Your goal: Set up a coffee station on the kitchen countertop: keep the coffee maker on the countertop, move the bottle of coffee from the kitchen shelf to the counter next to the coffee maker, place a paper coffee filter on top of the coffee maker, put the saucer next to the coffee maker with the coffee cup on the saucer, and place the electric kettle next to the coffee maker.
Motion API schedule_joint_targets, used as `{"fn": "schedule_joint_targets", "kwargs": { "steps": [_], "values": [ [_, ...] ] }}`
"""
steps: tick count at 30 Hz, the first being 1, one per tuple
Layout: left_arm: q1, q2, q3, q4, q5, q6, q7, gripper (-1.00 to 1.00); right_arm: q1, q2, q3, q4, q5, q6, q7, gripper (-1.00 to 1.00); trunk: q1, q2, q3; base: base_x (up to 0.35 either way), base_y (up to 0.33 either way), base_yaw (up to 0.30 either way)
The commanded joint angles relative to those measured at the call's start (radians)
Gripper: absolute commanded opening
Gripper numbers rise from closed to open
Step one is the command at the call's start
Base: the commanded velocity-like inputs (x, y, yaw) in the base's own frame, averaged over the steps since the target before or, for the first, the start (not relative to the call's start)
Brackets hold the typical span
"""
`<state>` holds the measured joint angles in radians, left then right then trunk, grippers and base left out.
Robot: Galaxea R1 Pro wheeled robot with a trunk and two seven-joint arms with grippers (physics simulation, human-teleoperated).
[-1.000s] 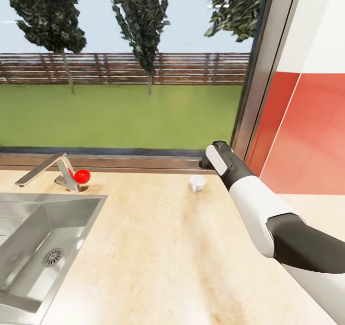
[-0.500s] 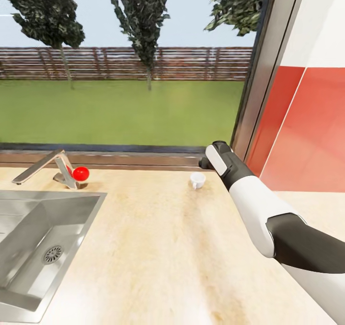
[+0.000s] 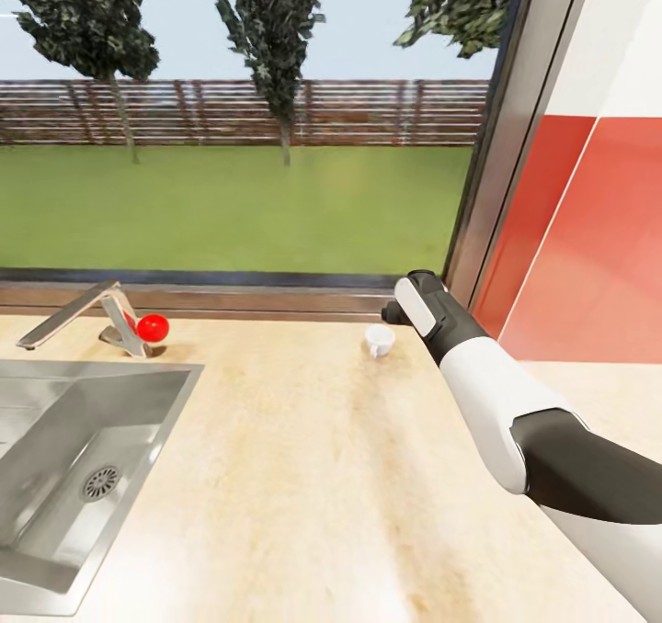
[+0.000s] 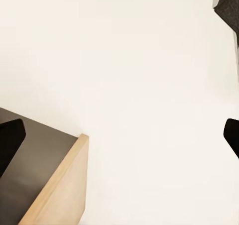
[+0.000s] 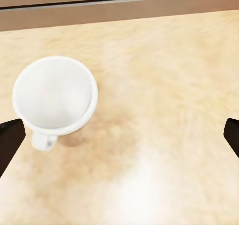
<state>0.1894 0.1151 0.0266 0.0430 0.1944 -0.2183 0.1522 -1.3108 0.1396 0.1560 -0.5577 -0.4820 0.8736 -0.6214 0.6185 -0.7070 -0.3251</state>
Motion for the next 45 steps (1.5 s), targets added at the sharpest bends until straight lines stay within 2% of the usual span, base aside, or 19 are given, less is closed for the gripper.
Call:
{"fn": "schedule_joint_targets", "kwargs": {
  "steps": [1, 21, 45],
  "values": [
    [-0.001, 0.000, 0.002, 0.002, 0.003, -0.006, 0.000, 1.00, -0.001, 0.000, 0.005, -0.001, -0.010, 0.002, -0.009, 1.00, 0.000, -0.001, -0.003, 0.000, 0.000, 0.000],
    [-0.001, 0.004, 0.000, 0.002, 0.004, -0.004, 0.000, 1.00, 0.001, 0.000, 0.007, 0.001, -0.010, 0.002, -0.011, 1.00, 0.000, -0.001, -0.034, 0.000, 0.000, 0.000],
    [-0.001, 0.002, 0.002, 0.001, 0.006, -0.006, 0.000, 1.00, 0.004, 0.000, 0.009, 0.002, -0.009, 0.000, -0.009, 1.00, 0.000, -0.001, -0.035, 0.006, 0.009, 0.000]
  ]
}}
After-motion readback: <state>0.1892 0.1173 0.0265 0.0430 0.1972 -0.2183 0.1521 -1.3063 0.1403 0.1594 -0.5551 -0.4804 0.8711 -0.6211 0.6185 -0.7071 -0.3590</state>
